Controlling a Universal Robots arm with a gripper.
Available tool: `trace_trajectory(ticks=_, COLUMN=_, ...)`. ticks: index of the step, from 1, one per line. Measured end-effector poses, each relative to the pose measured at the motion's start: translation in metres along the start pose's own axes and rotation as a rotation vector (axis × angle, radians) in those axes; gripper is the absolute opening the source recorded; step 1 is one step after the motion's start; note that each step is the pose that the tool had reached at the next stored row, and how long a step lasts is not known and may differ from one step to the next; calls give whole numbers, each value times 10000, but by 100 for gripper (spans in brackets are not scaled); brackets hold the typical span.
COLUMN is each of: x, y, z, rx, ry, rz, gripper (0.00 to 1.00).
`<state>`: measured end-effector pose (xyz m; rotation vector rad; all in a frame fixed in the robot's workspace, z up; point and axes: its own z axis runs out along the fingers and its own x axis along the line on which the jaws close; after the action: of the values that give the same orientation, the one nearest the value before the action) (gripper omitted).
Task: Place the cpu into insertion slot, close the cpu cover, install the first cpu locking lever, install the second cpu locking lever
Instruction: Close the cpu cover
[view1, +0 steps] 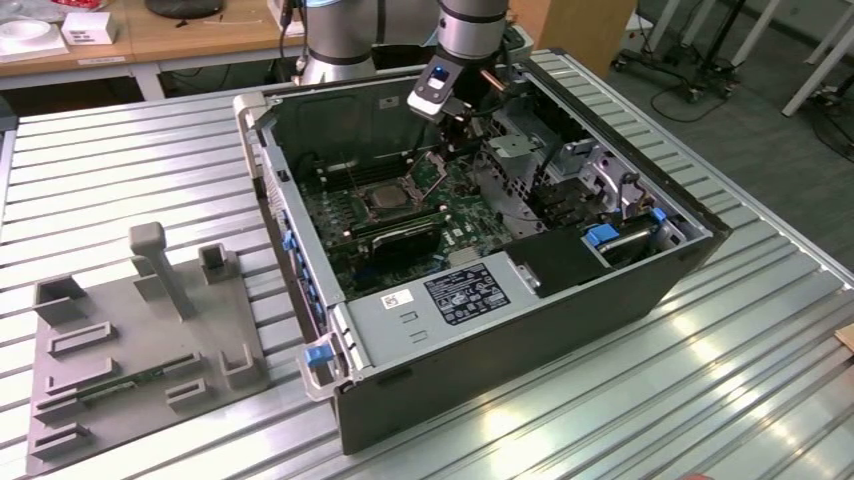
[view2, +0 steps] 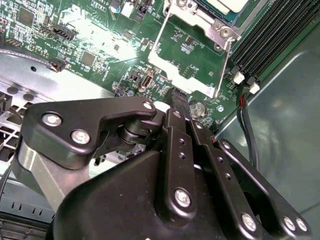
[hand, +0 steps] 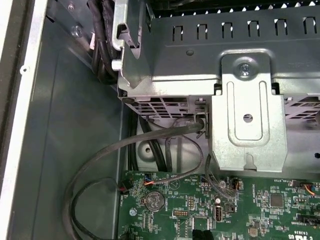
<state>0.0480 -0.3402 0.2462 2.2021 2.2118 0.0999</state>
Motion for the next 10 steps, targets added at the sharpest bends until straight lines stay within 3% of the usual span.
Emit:
trace_trajectory(ticks=3, x=0, y=-42, z=-1, rx=-6, ry=-2, rz=1, gripper=11)
trace_trajectory(ticks=10, x=1, y=-219, z=-9, rx=-66, ry=-2, rz=-1, gripper=11)
